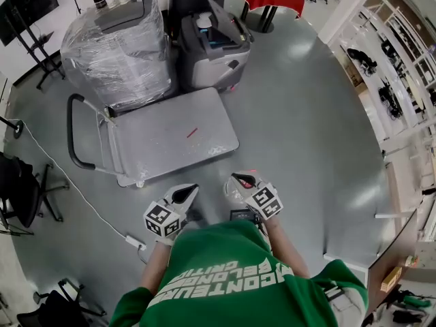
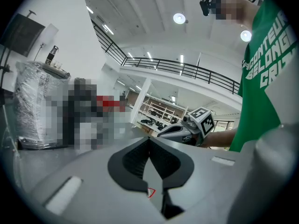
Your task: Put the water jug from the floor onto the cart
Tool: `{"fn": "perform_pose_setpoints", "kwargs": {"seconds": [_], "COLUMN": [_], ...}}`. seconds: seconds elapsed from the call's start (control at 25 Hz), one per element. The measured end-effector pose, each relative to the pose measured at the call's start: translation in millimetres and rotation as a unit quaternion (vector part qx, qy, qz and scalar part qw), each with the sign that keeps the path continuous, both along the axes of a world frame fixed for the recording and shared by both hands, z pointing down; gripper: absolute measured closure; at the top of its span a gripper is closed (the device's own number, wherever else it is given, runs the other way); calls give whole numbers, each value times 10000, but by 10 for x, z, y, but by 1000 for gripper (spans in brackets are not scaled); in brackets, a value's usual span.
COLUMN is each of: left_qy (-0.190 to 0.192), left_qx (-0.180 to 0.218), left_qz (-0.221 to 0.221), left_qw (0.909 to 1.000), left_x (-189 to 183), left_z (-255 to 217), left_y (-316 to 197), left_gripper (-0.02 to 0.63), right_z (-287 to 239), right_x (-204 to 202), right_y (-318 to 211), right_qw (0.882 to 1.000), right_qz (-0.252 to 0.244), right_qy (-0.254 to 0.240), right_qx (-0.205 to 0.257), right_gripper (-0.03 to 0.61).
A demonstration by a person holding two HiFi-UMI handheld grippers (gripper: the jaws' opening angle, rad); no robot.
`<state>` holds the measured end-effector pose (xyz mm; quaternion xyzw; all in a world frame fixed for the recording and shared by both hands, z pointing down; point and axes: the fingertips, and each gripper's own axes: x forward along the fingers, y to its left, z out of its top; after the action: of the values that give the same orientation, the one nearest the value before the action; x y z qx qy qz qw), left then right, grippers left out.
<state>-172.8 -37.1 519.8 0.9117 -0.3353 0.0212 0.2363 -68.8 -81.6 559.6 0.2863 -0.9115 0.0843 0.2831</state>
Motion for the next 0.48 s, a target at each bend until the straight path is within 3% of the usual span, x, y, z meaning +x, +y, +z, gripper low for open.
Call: {"fn": "perform_pose_setpoints", "kwargs": {"seconds": [0.24,0.48], "left_qy": [28,71], "left_qx": [-63,-115], "left_qz": [301,244], "left_qw": [9995,9996], "left_x": [-97,-102], "left_z": [71,88], "left_y": [-31,-91], "left_gripper": [603,603], "right_z": [88,160], "right_x": [194,488], "right_y": [59,2], "right_qw": [9988,9957], "right_qz": [420,867], "right_qy": [228,185], "right_qx": [-139,-285], "right_gripper": [588,588]}}
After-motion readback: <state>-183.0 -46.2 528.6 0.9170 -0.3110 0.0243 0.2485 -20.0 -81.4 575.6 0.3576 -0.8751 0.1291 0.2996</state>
